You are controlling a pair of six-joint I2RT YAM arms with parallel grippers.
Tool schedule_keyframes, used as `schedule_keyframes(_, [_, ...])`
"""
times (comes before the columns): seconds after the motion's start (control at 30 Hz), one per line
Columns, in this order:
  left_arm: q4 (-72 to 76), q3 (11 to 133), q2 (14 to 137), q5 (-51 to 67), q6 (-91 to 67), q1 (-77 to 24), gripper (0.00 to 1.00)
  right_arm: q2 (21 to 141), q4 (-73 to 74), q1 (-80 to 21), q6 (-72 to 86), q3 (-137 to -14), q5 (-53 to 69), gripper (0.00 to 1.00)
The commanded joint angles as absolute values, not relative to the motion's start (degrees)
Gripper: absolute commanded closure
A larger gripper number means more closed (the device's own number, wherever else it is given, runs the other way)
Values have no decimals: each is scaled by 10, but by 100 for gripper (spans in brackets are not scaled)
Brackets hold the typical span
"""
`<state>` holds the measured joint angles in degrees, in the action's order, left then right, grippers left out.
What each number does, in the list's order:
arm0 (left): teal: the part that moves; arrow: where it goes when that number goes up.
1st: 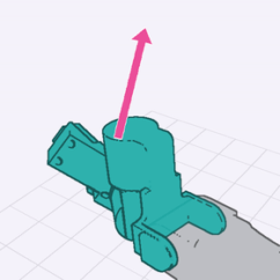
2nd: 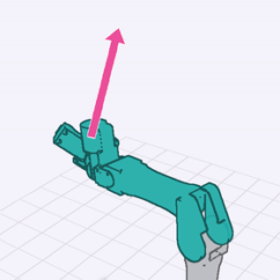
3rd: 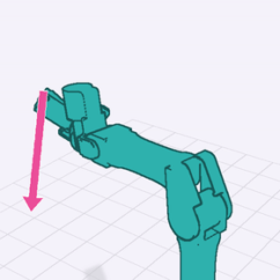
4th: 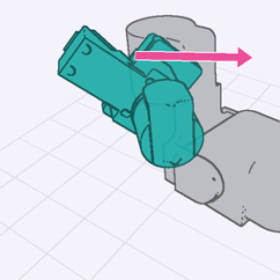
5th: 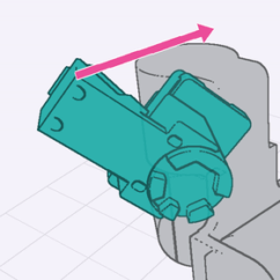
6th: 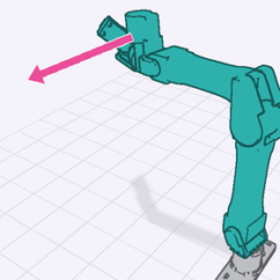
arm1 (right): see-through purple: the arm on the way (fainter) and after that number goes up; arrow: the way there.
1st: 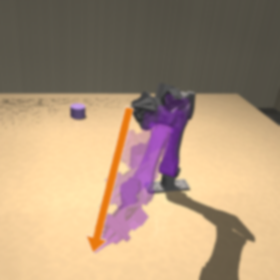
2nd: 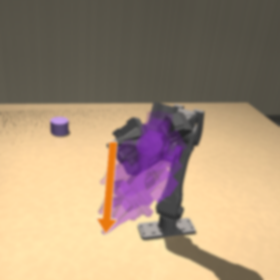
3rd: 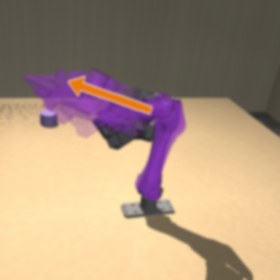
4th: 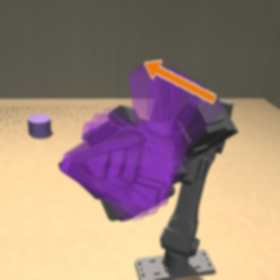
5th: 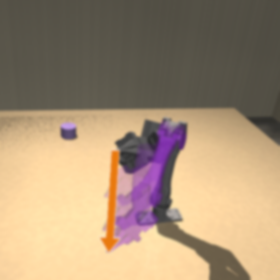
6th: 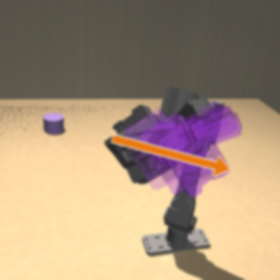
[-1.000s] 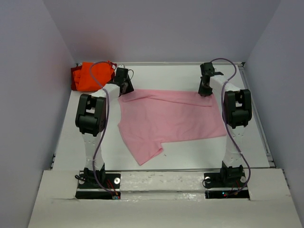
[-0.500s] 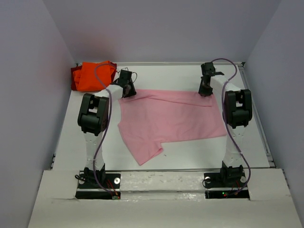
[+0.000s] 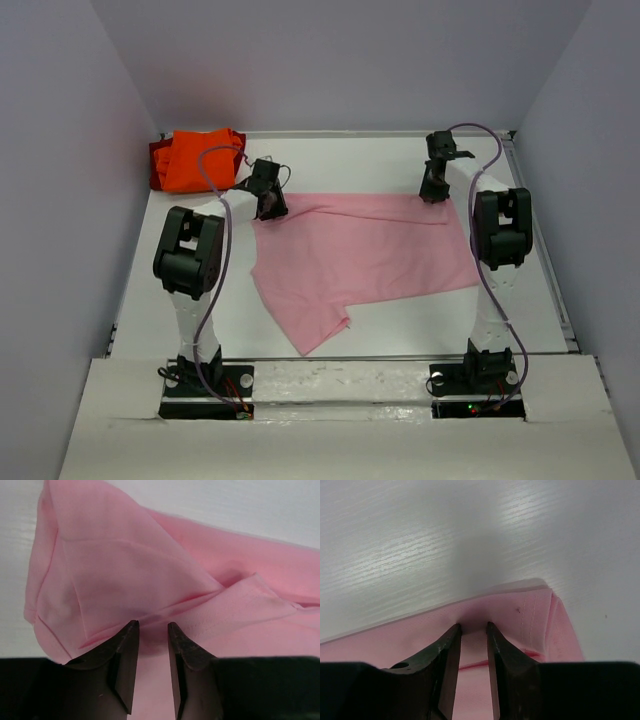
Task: Fold and stack the t-shirts
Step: Fold the tshirt
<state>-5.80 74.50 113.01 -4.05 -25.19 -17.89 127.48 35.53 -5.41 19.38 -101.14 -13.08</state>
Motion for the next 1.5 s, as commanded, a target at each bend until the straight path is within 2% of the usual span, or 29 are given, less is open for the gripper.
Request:
schedule_keyframes(0.0, [-68, 722, 1058, -25, -259, -193, 61, 1269, 349, -49, 200, -1020, -124, 67])
schedule_keyframes(0.3, [-79, 705, 1013, 45, -273, -211, 61, 1267, 349, -49, 199, -1020, -128, 68])
schedule_keyframes(0.43, [-75, 696, 986, 17, -277, -213, 61, 1261, 349, -49, 200, -1016, -112, 68])
schedule_keyframes(0.63, [-110, 756, 951, -41, -238, -212, 60, 1199, 337, -49, 204, -964, -101, 67])
schedule_keyframes(0.77, [-88, 730, 891, -75, -209, -211, 59, 1159, 330, -49, 202, -930, -112, 66])
schedule_keyframes(0.9, [-57, 700, 855, -59, -212, -212, 58, 1148, 330, -49, 193, -908, -128, 67])
schedule_keyframes(1.47, [-55, 695, 853, -9, -216, -208, 58, 1178, 337, -32, 175, -890, -221, 67])
